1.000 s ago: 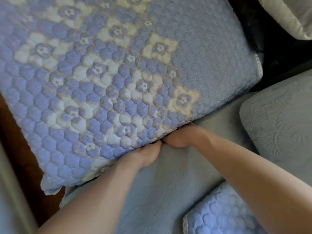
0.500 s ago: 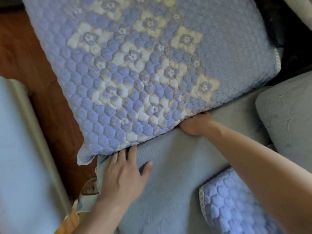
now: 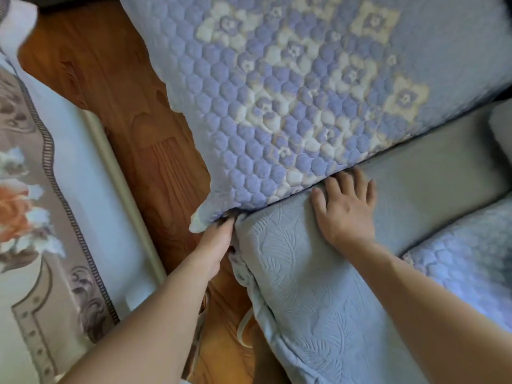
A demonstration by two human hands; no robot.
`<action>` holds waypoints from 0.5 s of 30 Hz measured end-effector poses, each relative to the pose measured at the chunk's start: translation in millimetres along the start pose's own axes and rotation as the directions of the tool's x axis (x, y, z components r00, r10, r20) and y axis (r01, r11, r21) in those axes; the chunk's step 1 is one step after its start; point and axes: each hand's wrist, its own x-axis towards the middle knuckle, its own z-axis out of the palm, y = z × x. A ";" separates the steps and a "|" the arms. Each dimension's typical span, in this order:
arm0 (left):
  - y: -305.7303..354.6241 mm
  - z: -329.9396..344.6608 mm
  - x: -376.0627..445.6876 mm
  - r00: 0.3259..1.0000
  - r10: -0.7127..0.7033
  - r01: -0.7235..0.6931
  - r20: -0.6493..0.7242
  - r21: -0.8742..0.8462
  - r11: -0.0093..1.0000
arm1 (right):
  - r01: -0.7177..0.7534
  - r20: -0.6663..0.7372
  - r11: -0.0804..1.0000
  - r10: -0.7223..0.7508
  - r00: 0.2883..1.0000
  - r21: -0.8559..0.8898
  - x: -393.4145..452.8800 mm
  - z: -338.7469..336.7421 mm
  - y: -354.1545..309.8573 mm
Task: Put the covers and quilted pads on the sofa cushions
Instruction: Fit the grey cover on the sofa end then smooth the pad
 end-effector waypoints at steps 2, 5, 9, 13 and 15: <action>-5.3 6.6 8.4 0.985 0.162 -0.157 -0.058 0.080 0.984 | 0.021 -0.117 0.999 -0.024 0.993 -0.034 -1.5 9.8 -1.4; -22.4 10.3 -2.9 0.983 0.133 -0.139 -0.126 -0.035 0.990 | 0.025 -0.203 0.998 -0.035 0.979 -0.050 -5.3 10.4 -4.3; -33.0 9.4 -15.3 0.932 0.294 -0.275 -0.213 0.113 0.955 | 0.016 -0.337 1.000 -0.018 0.941 -0.008 -12.5 16.1 -9.9; -30.6 11.5 -15.4 0.789 0.559 -0.468 -0.256 0.340 0.816 | 0.048 -0.406 0.998 -0.032 0.913 0.031 -12.5 20.9 -9.9; -28.7 6.5 -9.1 0.781 0.594 -0.470 -0.191 0.446 0.761 | 0.040 -0.416 0.999 -0.023 0.909 0.032 -11.5 22.0 -9.7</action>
